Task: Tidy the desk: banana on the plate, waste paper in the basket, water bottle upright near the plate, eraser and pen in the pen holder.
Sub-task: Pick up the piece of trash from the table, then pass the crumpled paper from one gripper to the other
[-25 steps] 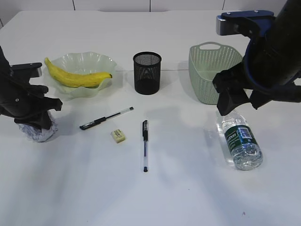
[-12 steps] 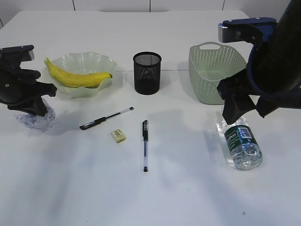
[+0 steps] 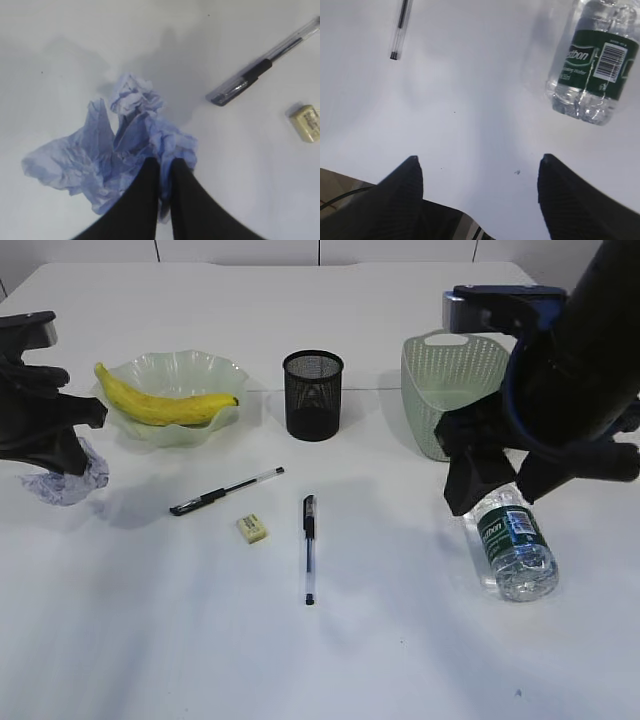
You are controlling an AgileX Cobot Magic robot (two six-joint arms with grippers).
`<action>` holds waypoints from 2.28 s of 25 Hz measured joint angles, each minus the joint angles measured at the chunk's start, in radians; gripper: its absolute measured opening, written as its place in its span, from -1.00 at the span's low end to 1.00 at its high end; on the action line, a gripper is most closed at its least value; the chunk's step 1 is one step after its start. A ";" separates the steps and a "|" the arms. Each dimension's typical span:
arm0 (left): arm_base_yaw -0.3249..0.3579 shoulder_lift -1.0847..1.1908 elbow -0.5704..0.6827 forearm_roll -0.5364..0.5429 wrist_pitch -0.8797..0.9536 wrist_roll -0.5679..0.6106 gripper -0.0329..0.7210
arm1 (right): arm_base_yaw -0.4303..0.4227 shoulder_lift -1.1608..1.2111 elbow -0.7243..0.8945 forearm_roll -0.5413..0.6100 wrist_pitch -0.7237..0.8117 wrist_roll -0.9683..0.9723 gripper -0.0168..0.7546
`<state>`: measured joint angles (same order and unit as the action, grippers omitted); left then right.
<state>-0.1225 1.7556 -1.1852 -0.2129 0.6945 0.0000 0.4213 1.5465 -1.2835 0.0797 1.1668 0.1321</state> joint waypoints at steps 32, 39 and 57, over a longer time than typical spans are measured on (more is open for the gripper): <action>-0.316 -0.177 0.000 -0.455 0.137 0.326 -0.86 | 0.137 -0.263 0.280 0.101 -0.321 -0.174 0.40; -0.322 -0.226 0.000 -0.377 0.129 0.326 -0.86 | 0.137 -0.263 0.280 0.262 -0.447 -0.174 0.40; -0.325 -0.318 0.000 -0.522 0.129 0.520 -0.87 | 0.015 -0.134 0.298 1.122 -0.553 -0.466 0.40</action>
<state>-0.4479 1.4379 -1.1852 -0.7348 0.8239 0.5204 0.4360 1.4125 -0.9853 1.2019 0.6135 -0.3343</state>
